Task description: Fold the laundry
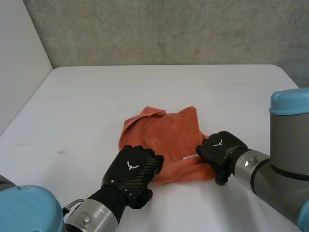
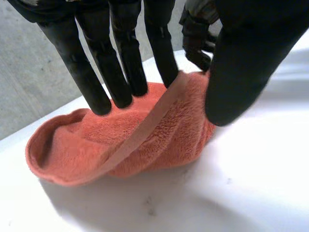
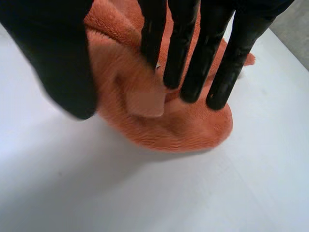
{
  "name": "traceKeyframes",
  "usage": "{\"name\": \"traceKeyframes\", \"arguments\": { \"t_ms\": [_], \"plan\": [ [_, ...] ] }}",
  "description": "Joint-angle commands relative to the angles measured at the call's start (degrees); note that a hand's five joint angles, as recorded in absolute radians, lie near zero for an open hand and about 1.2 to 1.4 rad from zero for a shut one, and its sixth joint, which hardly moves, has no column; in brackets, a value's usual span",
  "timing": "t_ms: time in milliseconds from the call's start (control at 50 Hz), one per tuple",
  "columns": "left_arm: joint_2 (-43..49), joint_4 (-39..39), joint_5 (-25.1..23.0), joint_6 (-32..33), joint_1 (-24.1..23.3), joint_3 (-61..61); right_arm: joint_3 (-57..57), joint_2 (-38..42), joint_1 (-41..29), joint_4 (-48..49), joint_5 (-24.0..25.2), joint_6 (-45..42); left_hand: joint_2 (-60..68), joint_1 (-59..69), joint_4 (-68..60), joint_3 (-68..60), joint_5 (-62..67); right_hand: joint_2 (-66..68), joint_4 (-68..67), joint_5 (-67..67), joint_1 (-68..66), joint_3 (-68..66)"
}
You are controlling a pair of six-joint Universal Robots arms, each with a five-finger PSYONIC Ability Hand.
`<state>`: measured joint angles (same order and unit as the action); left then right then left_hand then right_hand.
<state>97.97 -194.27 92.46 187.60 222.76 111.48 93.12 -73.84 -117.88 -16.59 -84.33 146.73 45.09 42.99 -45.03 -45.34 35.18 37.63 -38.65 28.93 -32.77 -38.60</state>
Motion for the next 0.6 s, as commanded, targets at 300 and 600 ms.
{"name": "traceKeyframes", "arguments": {
  "t_ms": [300,600],
  "plan": [
    [-5.9,4.7,-5.2,0.7,15.5,-10.3,10.5,-11.1,11.4,21.1,5.0,16.9,-24.6,-22.5,24.6,24.9,-24.7,-8.9,9.9,-10.2,4.0,9.8],
    [4.5,4.5,-18.9,0.7,26.5,-10.2,11.6,-6.4,11.3,20.1,12.7,19.1,-24.1,-22.0,24.1,24.4,-24.2,-8.5,9.6,-9.8,3.7,9.5]
  ]
}}
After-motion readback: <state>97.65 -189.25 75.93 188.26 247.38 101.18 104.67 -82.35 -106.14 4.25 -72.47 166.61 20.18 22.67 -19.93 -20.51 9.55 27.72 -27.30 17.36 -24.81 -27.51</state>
